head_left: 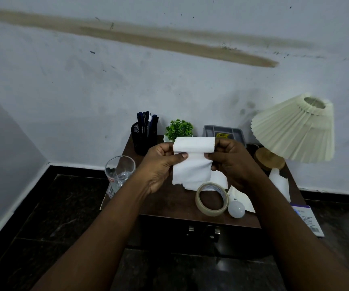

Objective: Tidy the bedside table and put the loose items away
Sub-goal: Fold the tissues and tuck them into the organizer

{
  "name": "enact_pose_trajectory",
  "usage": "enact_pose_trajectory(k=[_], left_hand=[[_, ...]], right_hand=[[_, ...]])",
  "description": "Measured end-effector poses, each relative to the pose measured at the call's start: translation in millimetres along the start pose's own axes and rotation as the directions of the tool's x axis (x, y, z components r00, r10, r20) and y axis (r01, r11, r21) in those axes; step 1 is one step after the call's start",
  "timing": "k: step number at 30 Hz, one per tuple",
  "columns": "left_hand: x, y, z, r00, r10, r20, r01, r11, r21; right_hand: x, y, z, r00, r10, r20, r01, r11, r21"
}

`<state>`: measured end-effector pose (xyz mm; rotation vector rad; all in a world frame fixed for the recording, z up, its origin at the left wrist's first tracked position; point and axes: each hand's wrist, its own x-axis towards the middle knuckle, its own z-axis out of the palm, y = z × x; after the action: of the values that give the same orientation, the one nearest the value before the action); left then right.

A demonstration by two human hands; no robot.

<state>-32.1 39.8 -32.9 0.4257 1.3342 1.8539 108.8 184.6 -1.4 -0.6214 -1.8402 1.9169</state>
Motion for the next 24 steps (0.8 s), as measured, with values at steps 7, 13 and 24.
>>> enact_pose_trajectory(k=[7,13,24], left_hand=[[0.1,2.4,-0.7,0.999,0.033,0.038,-0.033,0.999,-0.006],[-1.8,6.1,3.7,0.972,-0.231,0.053,0.237,0.954,-0.183],[2.3,-2.3,3.4,0.991,-0.112,0.067,0.118,0.989,-0.094]], right_hand=[[-2.2,-6.5,-3.2,0.993,-0.116,-0.025,0.107,0.963,-0.247],[-0.8,-7.2,-1.5,0.985,-0.164,-0.047,0.150,0.964,-0.218],[-0.5,-8.7,-3.1,0.986,0.166,0.000,-0.163,0.970,0.179]])
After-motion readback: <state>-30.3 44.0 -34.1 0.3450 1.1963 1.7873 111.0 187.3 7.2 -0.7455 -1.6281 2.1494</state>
